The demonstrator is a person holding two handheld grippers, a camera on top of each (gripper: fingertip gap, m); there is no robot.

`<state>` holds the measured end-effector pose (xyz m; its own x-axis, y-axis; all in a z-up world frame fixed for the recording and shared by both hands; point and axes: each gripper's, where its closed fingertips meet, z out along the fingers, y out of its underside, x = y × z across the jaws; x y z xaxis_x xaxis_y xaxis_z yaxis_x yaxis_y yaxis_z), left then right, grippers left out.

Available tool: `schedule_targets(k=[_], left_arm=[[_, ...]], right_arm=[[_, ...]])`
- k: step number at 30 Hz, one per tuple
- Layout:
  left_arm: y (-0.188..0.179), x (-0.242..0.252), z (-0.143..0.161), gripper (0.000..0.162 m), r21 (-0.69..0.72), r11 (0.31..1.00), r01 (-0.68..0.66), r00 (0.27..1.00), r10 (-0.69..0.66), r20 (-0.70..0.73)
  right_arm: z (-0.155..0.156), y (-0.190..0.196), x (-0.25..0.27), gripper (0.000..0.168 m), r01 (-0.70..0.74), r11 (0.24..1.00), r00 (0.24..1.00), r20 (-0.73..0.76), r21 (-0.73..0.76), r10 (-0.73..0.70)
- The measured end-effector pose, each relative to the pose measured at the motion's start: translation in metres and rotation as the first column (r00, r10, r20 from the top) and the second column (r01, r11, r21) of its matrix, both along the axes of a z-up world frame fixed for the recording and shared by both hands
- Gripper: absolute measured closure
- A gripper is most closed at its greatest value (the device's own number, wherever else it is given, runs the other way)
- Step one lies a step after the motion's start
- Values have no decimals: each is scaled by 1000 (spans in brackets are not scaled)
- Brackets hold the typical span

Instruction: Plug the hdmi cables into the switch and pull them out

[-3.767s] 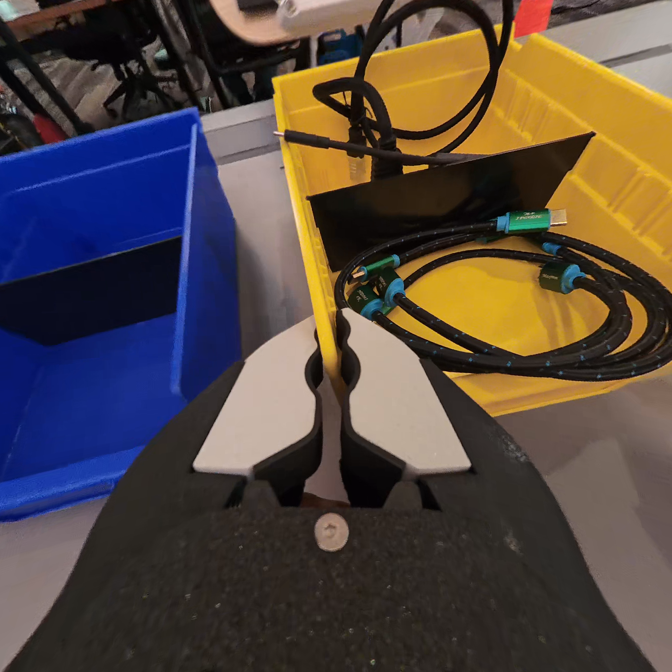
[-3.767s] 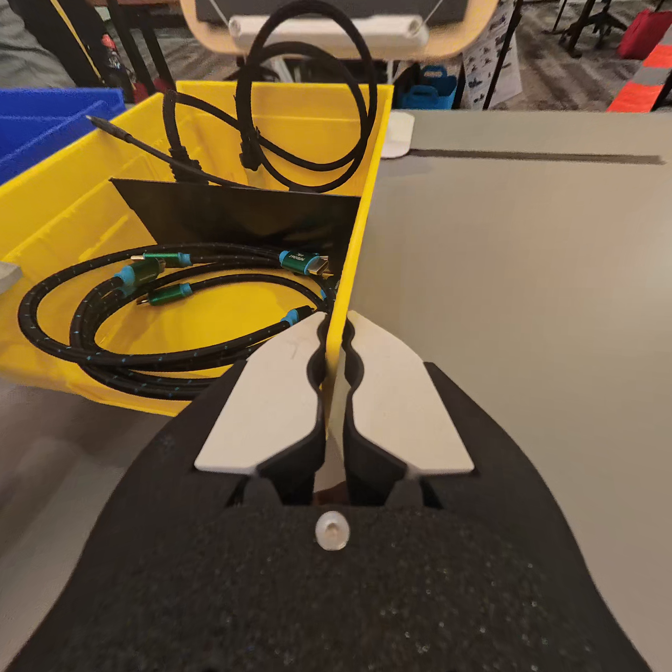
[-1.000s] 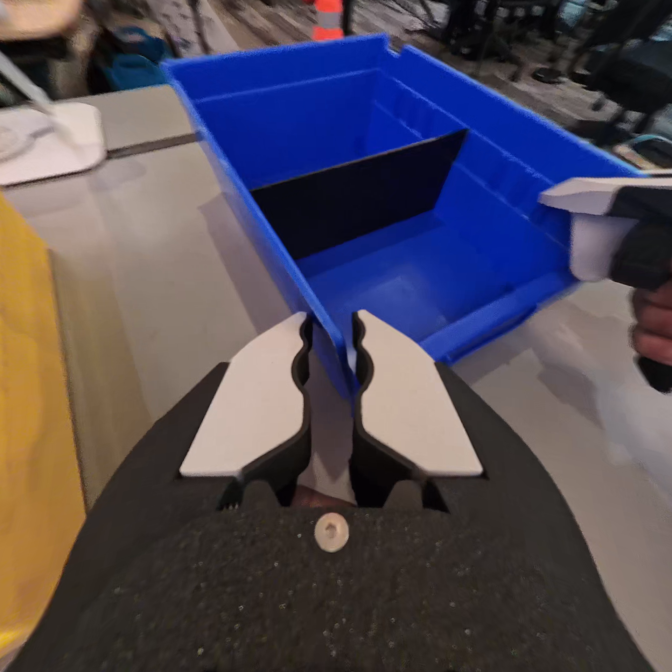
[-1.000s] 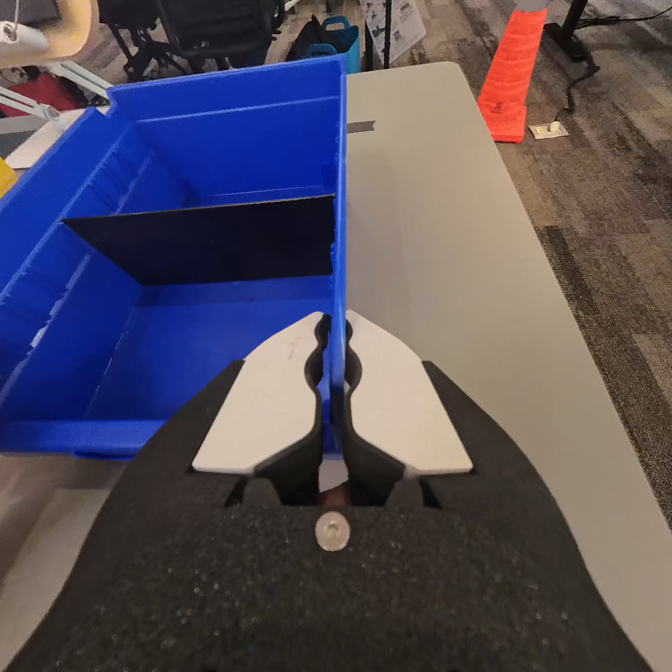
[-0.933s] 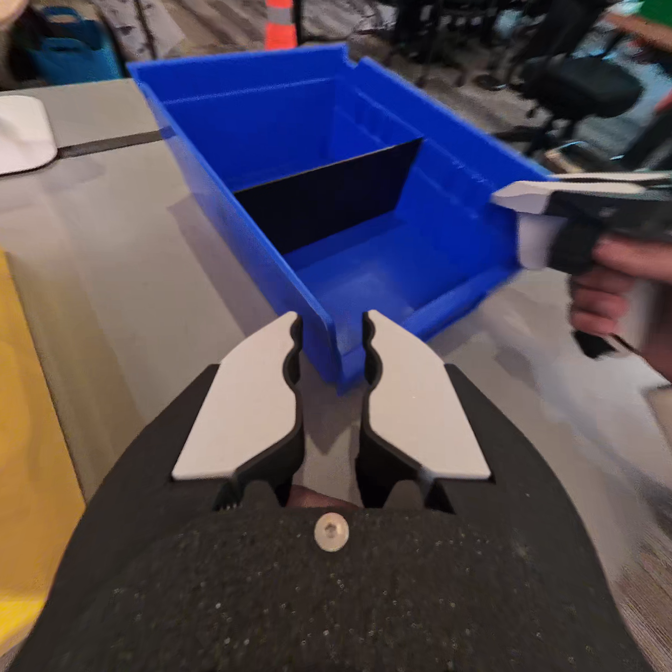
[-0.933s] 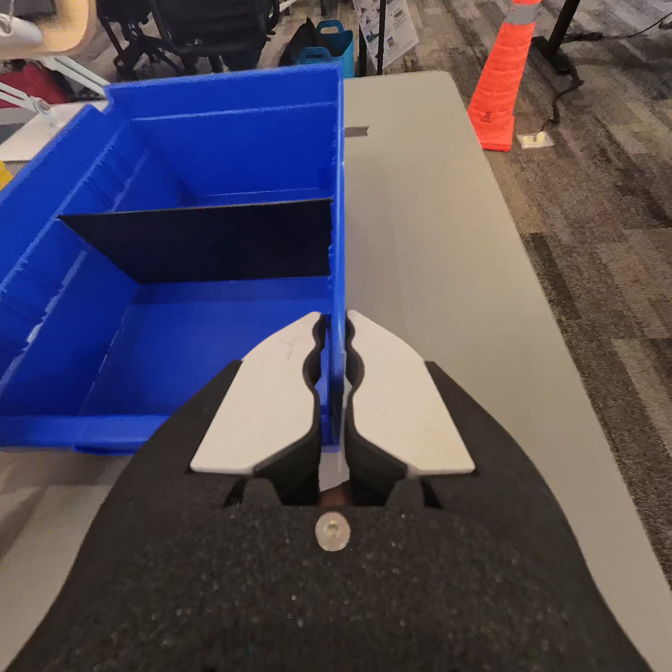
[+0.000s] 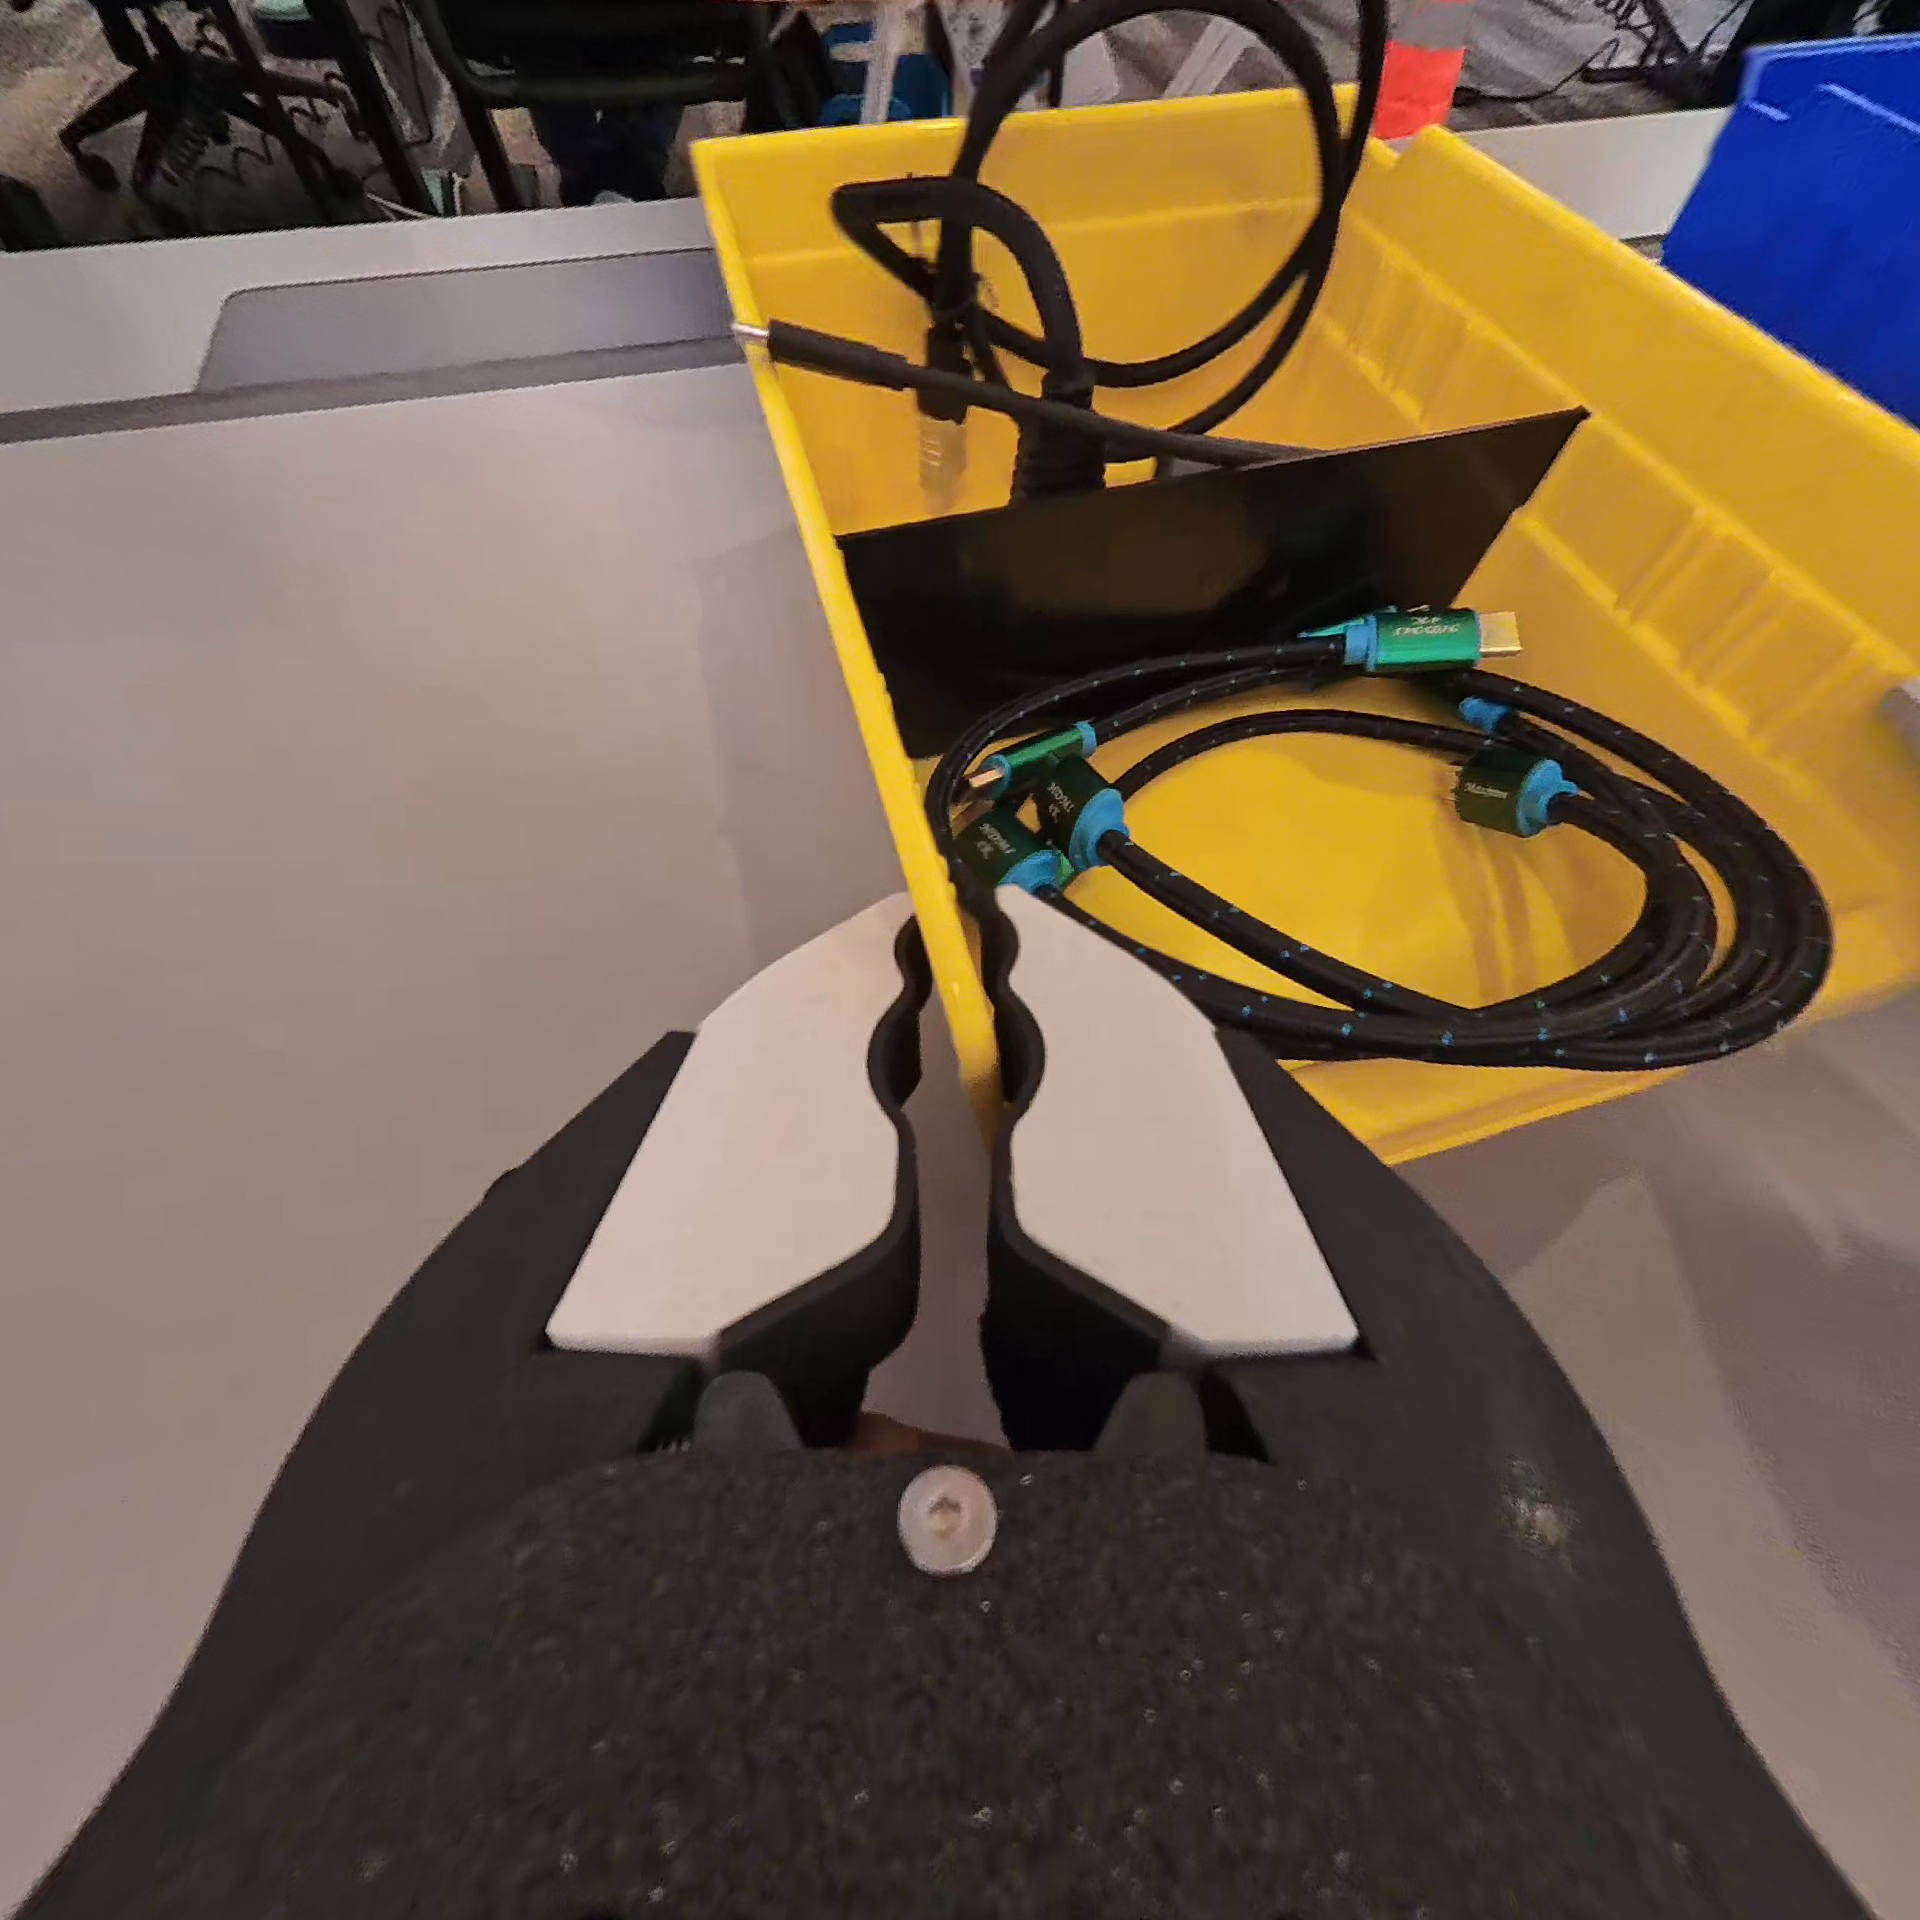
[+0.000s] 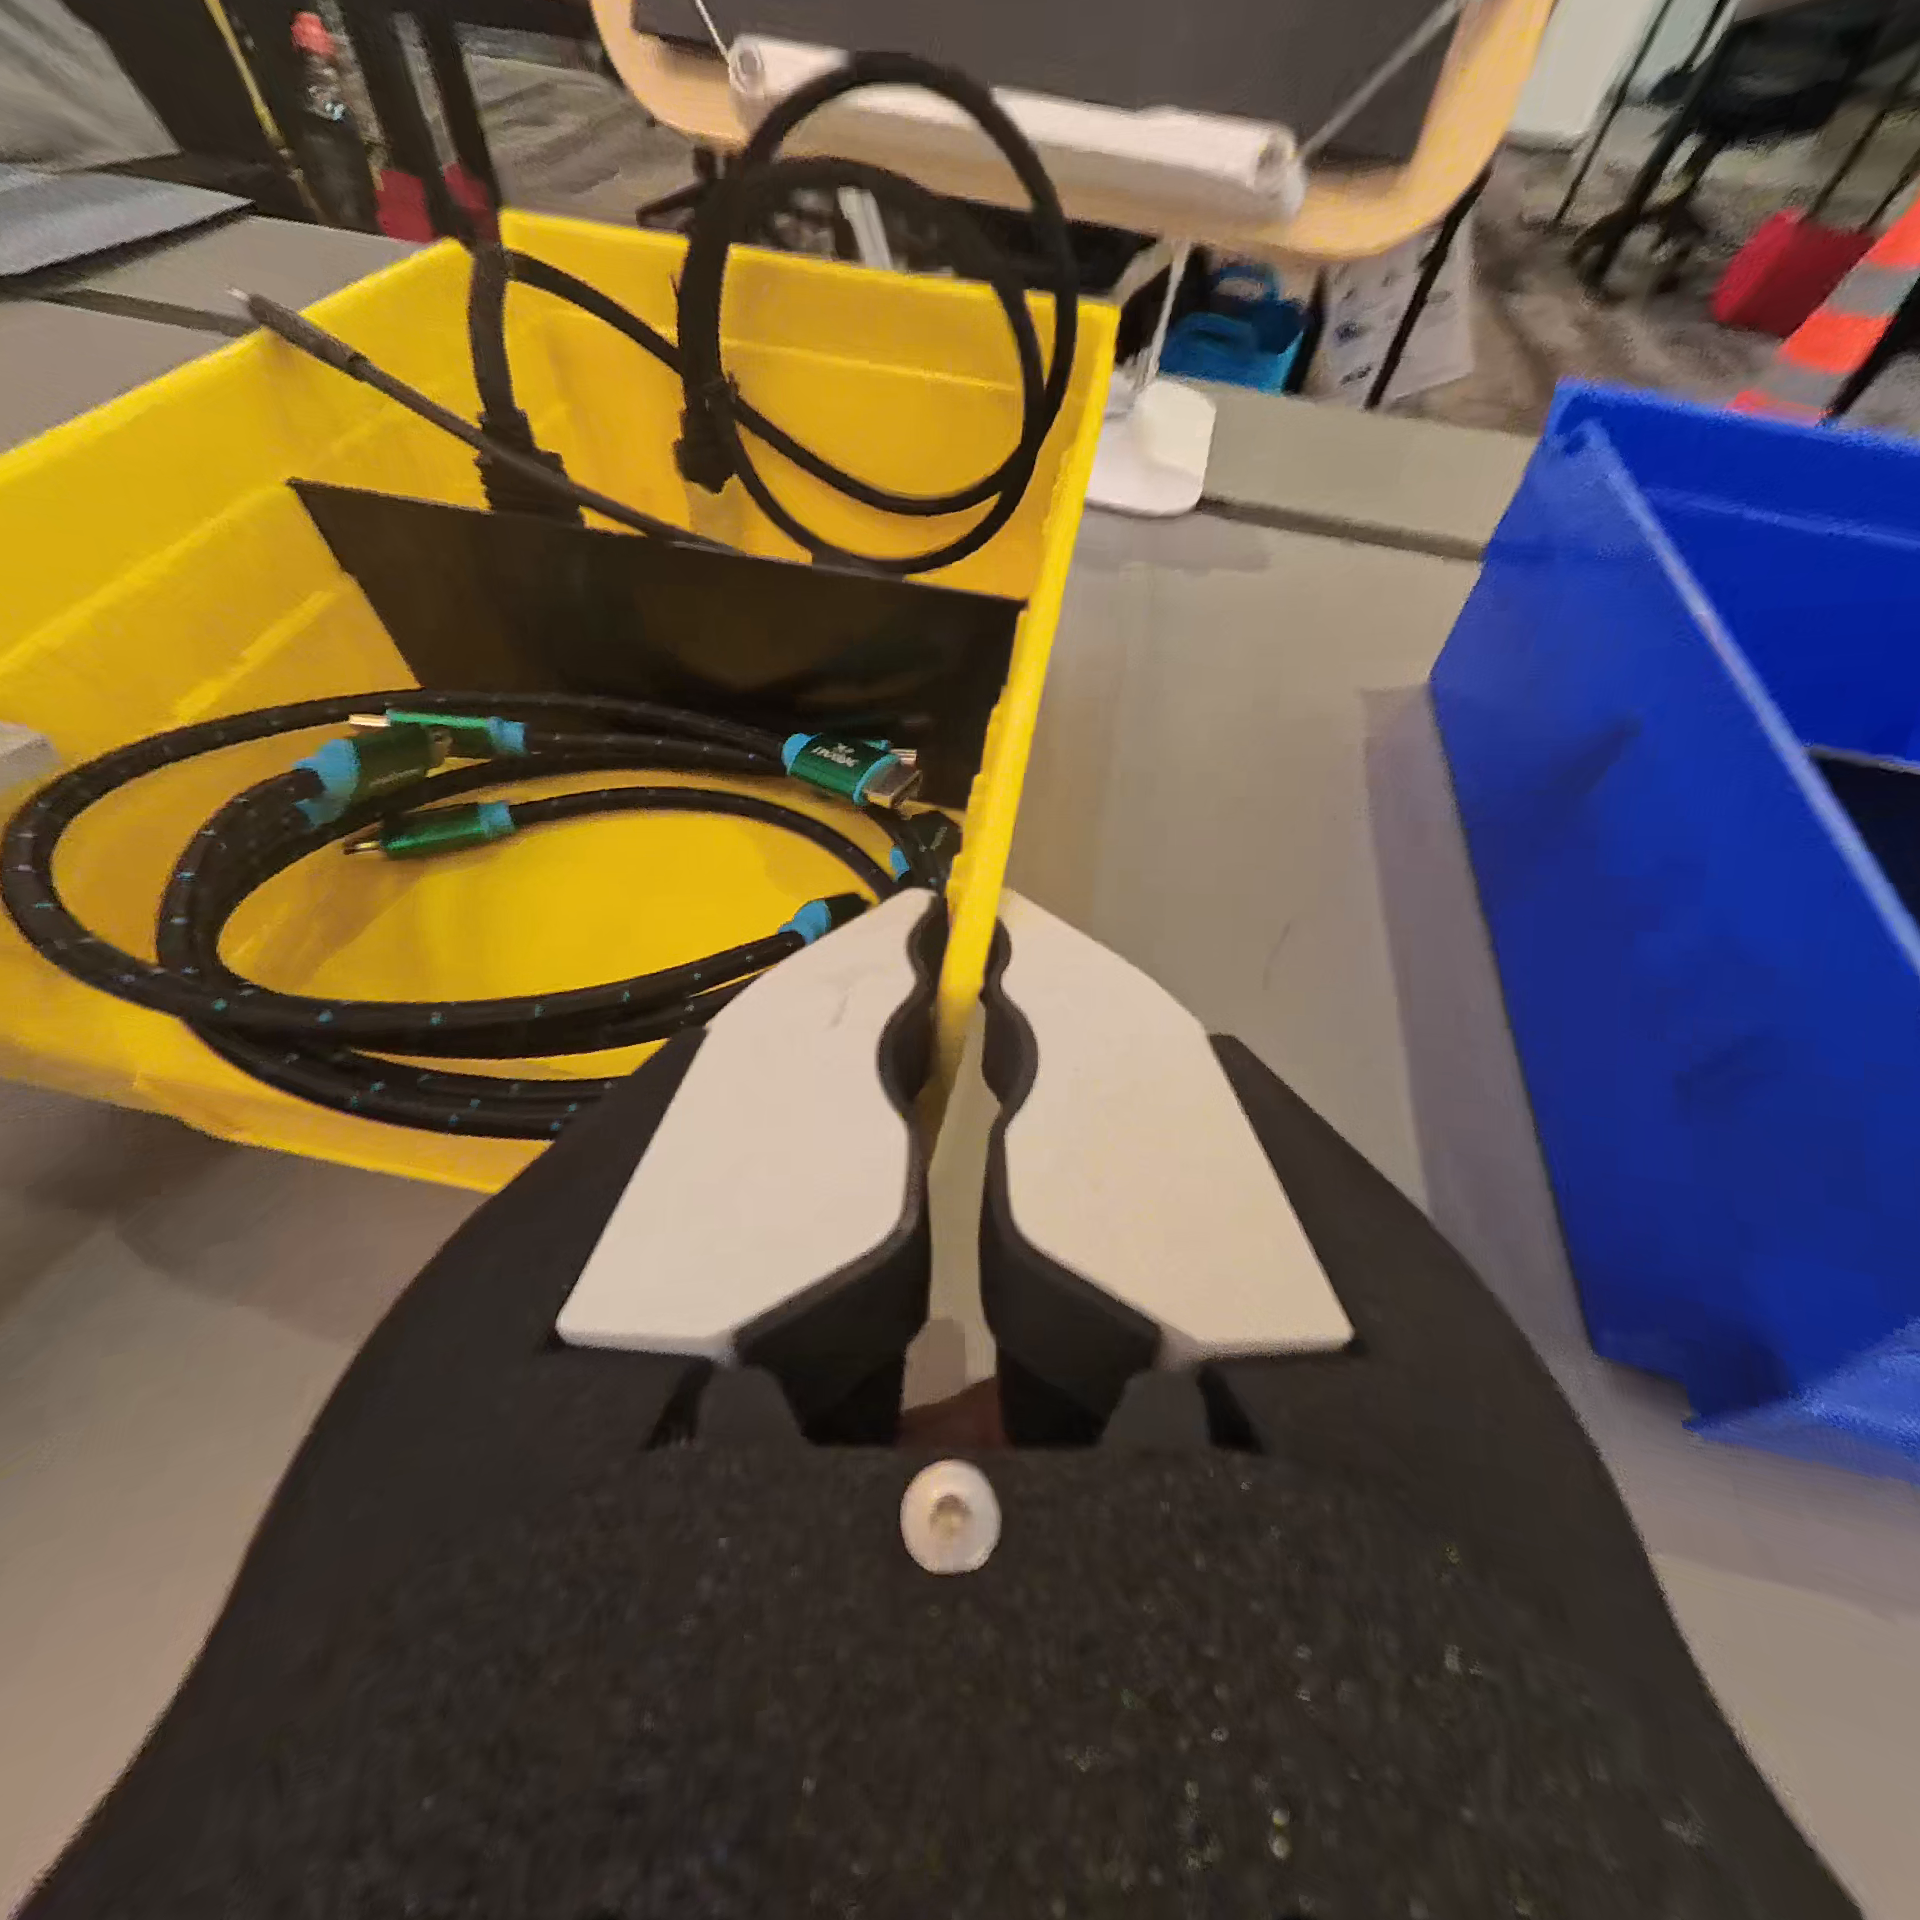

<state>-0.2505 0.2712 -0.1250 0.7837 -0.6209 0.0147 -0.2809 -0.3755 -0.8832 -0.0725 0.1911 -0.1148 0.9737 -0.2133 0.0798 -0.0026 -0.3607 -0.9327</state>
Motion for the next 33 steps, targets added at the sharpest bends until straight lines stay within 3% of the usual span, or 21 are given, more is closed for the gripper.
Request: schedule_targets(k=[4, 10, 14, 17, 19, 23, 26, 29, 30, 33], left_arm=[[11, -37, 18, 158, 17, 999, -38, 999, 38, -10], [35, -144, 37, 159, 81, 986, -148, 988, 151, -35], [54, -204, 29, 159, 70, 980, -188, 982, 190, -22], [66, -235, 9, 159, -17, 965, -262, 965, 262, 4], [70, -243, 1, 157, -10, 964, -267, 964, 267, -13], [70, -245, 1, 156, 3, 956, -295, 955, 295, -44], [70, -251, 2, 148, 18, 944, -329, 942, 330, -60], [70, -254, 3, 139, 13, 937, -349, 936, 349, -46], [69, -255, 5, 138, 5, 935, -355, 934, 355, -29], [62, -258, 22, 138, -4, 922, -387, 919, 386, 77]], right_arm=[[11, 9, -35, 164, 4, 999, 1000, -8, 38, -4], [28, 43, -133, 163, -115, 992, 993, 25, 58, 114], [17, 63, -196, 161, -163, 986, 987, 10, 35, 163], [-2, 70, -233, 157, -263, 965, 964, 39, -11, 263], [-3, 71, -246, 153, -307, 952, 949, 85, 10, 305], [-4, 70, -249, 149, -382, 924, 923, 28, -27, 383], [-14, 41, -256, 131, -564, 815, 824, -21, -128, 567], [-22, -26, -254, 117, -755, 634, 655, -219, -165, 723], [-22, -46, -242, 111, -783, 606, 621, -240, -143, 746], [-22, -87, -173, 118, -732, 680, 670, -225, -46, 707]])
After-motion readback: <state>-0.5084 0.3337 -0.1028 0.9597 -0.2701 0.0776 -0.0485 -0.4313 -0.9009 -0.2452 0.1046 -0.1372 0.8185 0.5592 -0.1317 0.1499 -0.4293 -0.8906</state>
